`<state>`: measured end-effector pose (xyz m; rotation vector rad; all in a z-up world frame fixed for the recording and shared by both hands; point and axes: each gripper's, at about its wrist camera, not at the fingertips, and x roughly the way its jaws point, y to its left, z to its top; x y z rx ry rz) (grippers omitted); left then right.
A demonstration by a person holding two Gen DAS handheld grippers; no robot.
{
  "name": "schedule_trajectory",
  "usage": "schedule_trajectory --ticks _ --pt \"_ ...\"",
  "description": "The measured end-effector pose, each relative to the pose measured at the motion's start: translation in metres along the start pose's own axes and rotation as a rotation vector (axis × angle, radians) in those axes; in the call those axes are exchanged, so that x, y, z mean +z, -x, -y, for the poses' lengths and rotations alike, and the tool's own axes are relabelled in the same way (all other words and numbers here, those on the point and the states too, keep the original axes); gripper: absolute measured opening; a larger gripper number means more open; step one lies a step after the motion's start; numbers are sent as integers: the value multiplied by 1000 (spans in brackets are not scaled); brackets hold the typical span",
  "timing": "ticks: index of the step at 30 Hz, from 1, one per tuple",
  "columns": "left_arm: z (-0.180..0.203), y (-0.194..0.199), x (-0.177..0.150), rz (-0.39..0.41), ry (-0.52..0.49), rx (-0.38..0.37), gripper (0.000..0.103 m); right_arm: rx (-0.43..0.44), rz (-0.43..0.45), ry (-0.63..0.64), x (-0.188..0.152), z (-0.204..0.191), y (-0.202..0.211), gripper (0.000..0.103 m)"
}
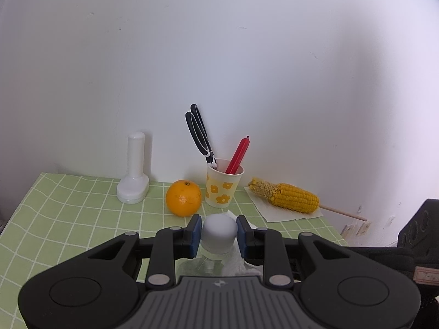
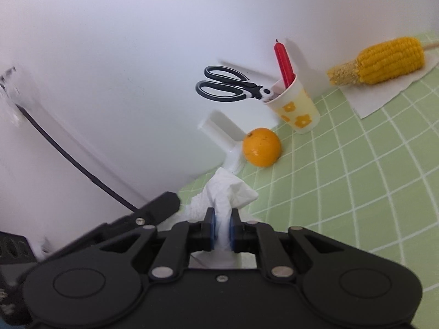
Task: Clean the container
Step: 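Lift the clear bottle with the left tool while the right tool brings the tissue toward it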
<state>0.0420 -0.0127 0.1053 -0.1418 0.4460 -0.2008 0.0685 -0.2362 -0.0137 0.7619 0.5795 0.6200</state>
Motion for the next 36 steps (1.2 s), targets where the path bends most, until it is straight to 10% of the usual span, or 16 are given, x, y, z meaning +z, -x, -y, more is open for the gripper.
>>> schedule_trajectory --ticks 9,15,36 --pt "0 -2 3 -1 9 -4 29 -70 -39 1 -5 8 -4 10" --pt "-1 -3 5 -3 13 -4 29 56 10 -14 -7 -3 10 10" --pt "-3 -4 9 -3 20 -4 29 -200 -102 85 -31 21 -22 10"
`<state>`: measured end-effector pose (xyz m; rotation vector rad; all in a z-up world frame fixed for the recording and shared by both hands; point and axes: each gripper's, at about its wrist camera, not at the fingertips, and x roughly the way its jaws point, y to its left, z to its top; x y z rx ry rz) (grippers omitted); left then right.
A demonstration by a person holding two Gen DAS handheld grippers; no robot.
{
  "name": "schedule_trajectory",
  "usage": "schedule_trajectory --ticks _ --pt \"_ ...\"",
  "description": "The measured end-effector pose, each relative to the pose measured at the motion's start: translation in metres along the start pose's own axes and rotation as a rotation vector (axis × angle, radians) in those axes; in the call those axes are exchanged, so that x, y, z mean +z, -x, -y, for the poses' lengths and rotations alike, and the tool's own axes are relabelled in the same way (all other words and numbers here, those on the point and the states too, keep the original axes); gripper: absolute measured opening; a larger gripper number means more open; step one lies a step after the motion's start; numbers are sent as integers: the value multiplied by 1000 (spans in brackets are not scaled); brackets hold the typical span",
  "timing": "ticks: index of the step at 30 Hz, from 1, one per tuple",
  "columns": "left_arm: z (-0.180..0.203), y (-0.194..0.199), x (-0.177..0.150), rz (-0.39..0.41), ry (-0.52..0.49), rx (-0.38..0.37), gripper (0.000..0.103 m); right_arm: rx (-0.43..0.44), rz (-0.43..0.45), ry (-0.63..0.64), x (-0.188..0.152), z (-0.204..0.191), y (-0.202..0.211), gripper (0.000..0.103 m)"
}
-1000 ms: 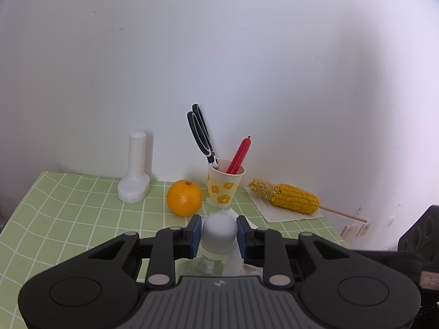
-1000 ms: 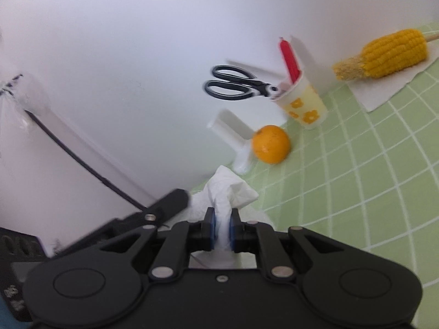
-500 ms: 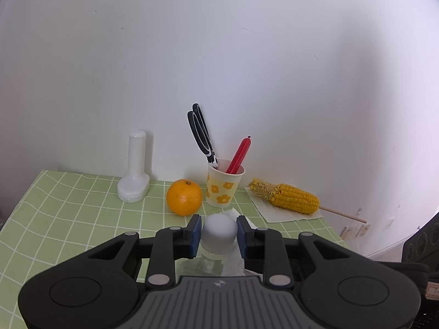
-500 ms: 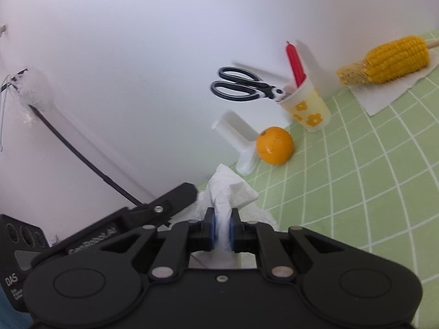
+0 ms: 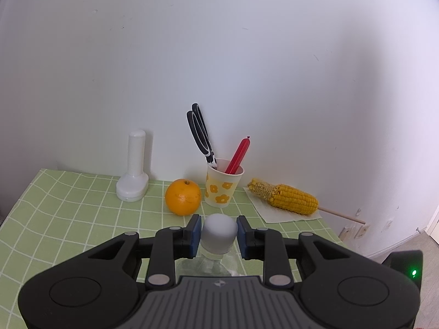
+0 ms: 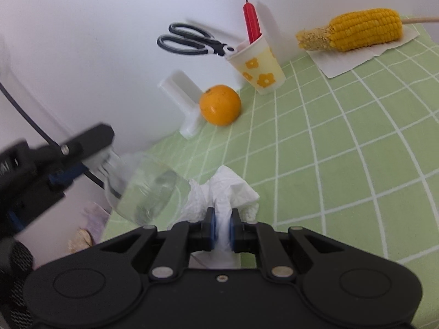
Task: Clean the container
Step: 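Lift the clear bottle with the left tool while the right tool brings the tissue toward it, then rub the tissue on the bottle body with the right tool while the left tool holds it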
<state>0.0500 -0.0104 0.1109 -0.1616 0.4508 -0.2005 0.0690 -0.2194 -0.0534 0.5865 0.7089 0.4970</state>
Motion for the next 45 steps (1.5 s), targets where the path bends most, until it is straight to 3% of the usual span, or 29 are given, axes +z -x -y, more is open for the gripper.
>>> schedule_trajectory --ticks 3,7,9,14,18,23,27,32,41,45 --pt "4 0 -2 -2 -1 0 29 8 1 -17 0 0 3 10" --pt "8 -3 -3 -2 1 2 29 139 83 -117 9 4 21 10" --pt "10 -4 -4 -3 0 4 29 162 96 -128 11 2 25 10" --pt "18 -7 -7 -4 -2 5 29 62 -8 -116 1 4 9 10" --pt "22 -8 -9 -3 -2 5 29 70 -75 -123 -6 4 5 11" --pt "20 -7 -14 -4 0 3 29 143 -72 -153 -2 2 11 10" --pt "25 -8 -20 -4 -1 6 29 265 -21 -224 6 5 26 10" --pt "27 -7 -22 -6 -3 6 29 366 27 -189 16 -1 36 10" --pt "35 -5 -26 -7 -5 17 29 271 -94 -132 -1 3 21 11" --pt "23 -1 -23 -8 9 20 29 350 -79 -158 2 1 23 10"
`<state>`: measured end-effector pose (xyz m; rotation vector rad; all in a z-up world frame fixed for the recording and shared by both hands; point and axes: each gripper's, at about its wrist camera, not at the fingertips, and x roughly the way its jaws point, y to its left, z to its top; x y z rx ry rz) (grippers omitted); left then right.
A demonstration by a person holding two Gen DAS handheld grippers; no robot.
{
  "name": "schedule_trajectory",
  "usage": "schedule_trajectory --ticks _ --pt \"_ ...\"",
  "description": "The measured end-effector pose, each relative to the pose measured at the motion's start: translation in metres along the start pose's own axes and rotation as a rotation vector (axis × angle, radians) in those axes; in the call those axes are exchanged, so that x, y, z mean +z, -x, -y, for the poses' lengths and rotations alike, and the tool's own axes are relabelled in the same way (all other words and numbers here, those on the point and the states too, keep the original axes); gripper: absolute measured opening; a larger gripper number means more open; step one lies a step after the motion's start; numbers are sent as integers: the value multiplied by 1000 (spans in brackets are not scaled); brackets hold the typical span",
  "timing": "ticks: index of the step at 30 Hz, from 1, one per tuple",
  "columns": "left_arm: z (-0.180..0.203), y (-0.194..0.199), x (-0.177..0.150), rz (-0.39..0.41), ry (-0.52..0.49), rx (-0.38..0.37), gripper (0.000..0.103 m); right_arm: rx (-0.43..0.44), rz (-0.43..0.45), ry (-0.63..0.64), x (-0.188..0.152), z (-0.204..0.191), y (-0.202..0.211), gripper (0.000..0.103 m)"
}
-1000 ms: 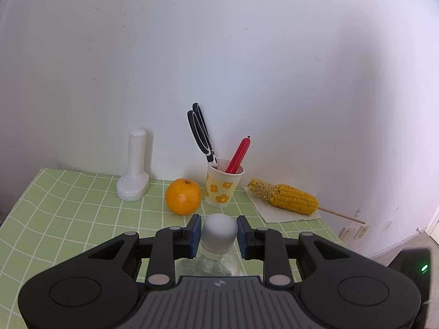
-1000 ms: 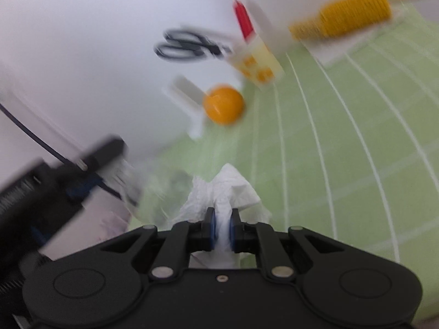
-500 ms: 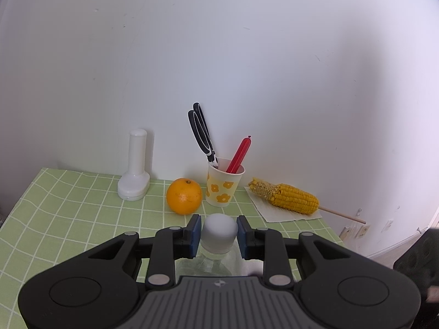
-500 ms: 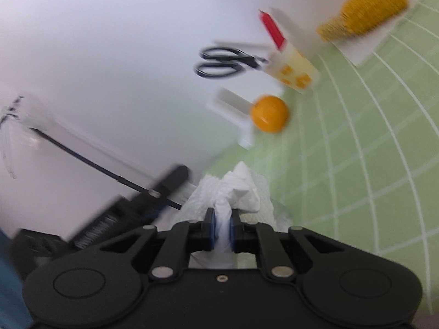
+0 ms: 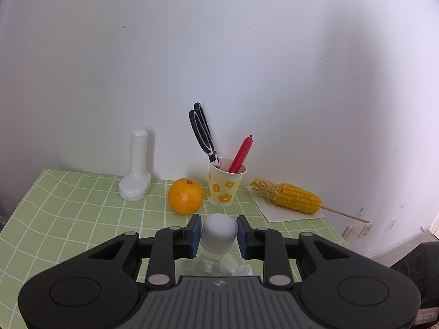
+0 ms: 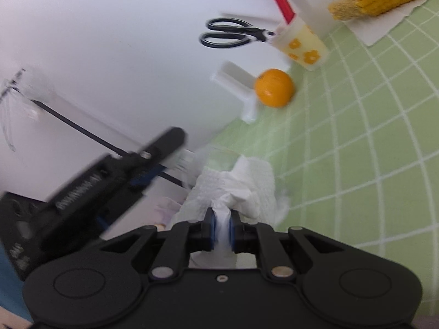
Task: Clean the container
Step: 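Rub the tissue on the bottle body with the right tool while the left tool holds it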
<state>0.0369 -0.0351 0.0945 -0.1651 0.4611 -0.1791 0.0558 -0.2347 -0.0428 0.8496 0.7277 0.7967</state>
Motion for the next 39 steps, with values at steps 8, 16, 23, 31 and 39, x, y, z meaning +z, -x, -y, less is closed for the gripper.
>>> schedule_trajectory --ticks 8,16,23,31,39 --pt "-10 1 6 -5 13 -3 29 145 13 -41 -1 2 -9 11" --pt "-12 2 7 -7 8 -8 29 62 -54 -48 -14 12 -29 11" --pt "-14 2 7 -9 13 -14 29 -58 -101 -43 -24 21 -44 10" --pt "-16 -1 6 -11 11 -16 29 22 -53 -36 -20 9 -34 11" --pt "-18 -2 6 -13 6 -32 30 114 -13 -34 -7 -1 -32 11"
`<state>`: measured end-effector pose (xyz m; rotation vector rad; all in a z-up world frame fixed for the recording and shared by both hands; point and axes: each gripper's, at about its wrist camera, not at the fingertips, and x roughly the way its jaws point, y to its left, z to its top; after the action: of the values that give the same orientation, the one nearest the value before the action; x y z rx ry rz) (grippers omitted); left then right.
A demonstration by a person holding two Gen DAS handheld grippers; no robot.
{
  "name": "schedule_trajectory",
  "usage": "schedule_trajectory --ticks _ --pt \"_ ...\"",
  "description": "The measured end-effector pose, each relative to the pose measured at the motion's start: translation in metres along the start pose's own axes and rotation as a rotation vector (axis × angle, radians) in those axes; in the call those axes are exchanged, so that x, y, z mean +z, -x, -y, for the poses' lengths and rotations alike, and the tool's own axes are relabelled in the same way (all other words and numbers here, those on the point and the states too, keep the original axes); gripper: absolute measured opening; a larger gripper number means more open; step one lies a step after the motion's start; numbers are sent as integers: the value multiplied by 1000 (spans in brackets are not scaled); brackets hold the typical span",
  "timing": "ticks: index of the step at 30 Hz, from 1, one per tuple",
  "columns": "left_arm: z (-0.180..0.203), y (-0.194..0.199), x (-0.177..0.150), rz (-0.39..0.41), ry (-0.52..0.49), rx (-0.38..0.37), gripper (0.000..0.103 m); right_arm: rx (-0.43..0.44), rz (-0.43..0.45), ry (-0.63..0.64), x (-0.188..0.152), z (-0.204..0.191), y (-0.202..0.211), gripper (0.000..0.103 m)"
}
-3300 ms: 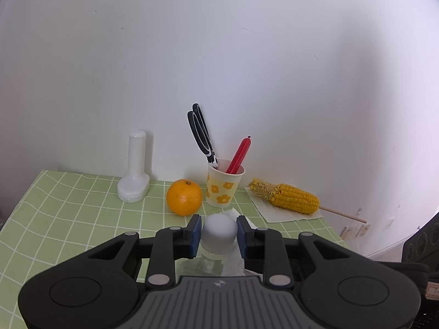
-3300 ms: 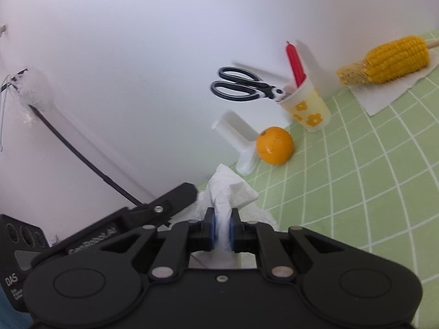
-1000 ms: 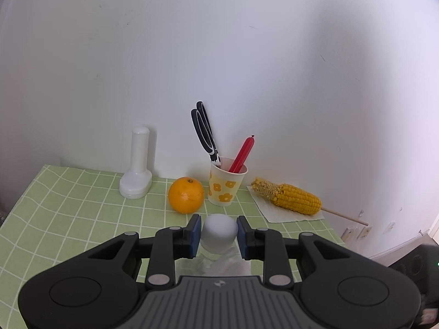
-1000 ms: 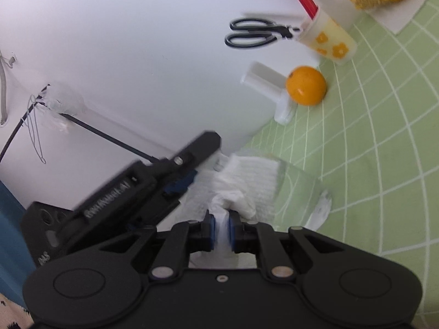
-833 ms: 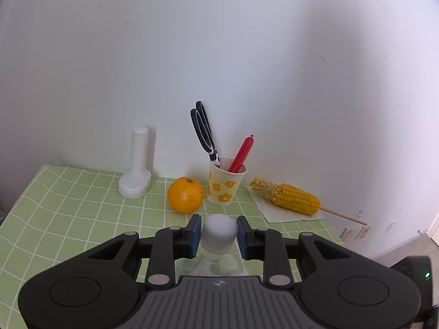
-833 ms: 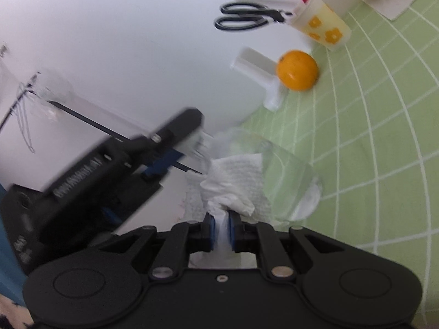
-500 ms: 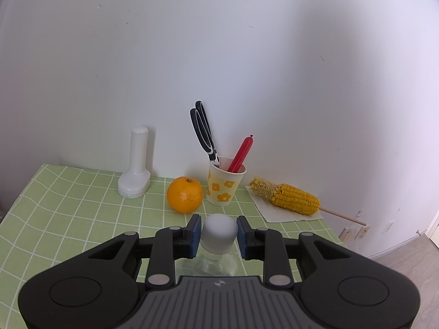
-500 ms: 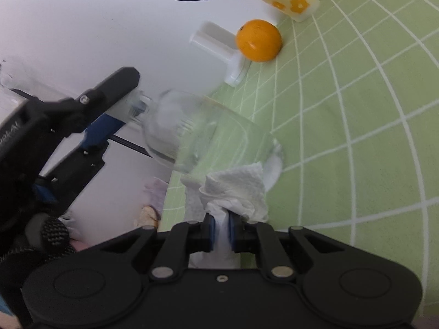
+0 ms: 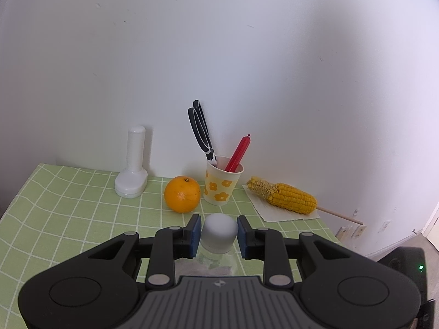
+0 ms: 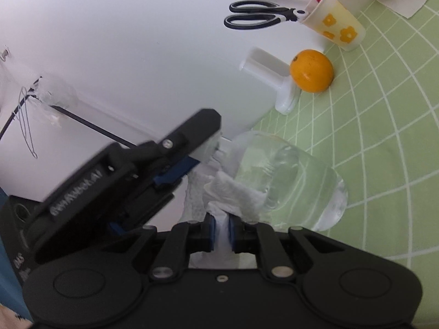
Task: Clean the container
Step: 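Rub the tissue on the bottle body with the right tool while the left tool holds it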
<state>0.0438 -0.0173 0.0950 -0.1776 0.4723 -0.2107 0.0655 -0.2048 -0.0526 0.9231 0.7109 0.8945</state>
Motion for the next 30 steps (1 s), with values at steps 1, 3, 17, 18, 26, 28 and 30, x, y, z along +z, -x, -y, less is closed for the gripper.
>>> schedule_trajectory --ticks 1,3,17,18,26,28,30 --pt "0 0 0 -1 -2 0 30 -16 -7 -1 -1 2 -2 11" --pt "-1 0 0 -3 1 -3 30 -66 -27 -11 -5 8 -9 11" --pt "2 -2 1 -18 -5 7 30 -73 -46 -69 3 10 -12 11" --pt "2 -2 1 -18 -5 8 30 -74 -51 -81 3 13 -13 11" --pt "-1 -1 -1 -18 -6 6 30 -134 -88 -154 -1 33 -18 11" --pt "-1 -1 -2 -18 -6 7 30 -145 -90 -137 0 29 -15 11" --pt "-1 -2 -2 -18 -6 9 30 -136 -78 -105 1 21 -10 11"
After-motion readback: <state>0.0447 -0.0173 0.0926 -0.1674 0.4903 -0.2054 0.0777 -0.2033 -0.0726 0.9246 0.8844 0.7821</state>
